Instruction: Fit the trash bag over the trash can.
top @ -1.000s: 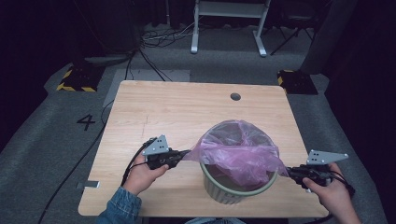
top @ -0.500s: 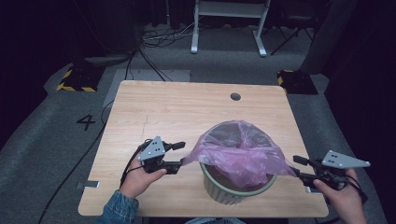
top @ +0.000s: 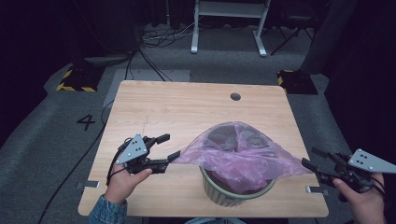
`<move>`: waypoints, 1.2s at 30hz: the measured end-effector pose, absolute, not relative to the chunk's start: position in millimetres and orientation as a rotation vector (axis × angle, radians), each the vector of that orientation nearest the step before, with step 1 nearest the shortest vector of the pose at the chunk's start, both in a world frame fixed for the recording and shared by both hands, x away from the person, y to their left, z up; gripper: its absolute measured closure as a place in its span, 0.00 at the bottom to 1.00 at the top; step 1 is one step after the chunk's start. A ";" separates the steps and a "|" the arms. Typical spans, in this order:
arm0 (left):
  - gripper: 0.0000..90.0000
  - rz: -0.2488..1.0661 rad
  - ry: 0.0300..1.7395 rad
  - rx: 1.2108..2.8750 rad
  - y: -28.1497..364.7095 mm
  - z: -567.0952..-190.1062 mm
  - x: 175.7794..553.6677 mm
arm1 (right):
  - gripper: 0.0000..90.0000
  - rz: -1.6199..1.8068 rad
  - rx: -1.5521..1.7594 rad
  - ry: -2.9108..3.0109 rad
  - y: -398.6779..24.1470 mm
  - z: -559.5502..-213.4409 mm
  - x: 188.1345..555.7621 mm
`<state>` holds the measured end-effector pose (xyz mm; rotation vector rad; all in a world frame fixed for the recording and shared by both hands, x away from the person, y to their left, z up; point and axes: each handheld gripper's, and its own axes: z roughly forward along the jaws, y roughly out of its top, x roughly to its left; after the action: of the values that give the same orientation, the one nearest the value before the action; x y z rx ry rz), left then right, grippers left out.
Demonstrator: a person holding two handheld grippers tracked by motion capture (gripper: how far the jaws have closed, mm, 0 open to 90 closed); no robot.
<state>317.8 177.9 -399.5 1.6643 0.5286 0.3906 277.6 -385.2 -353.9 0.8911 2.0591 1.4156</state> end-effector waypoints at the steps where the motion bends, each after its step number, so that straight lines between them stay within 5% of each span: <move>1: 0.39 0.369 0.516 1.687 176.4 -400.1 316.5 | 0.46 1.416 0.881 2.076 -383.9 -354.4 277.5; 4: 0.41 0.356 0.477 1.764 168.7 -405.4 311.8 | 0.49 1.387 0.847 2.185 -377.2 -362.0 277.5; 6: 0.51 0.325 0.453 1.807 163.2 -410.7 308.4 | 0.56 1.336 0.826 2.275 -372.0 -370.7 276.9; 29: 0.64 0.193 0.375 1.896 116.6 -457.4 300.3 | 0.55 1.236 0.752 2.691 -314.8 -446.7 281.8; 36: 0.69 0.180 0.375 2.093 102.4 -486.3 303.5 | 0.48 1.285 0.785 2.678 -315.7 -448.0 281.8</move>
<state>303.5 102.4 -486.3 2.0927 0.3751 0.1805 281.8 -315.7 -448.0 0.7846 2.6780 1.2852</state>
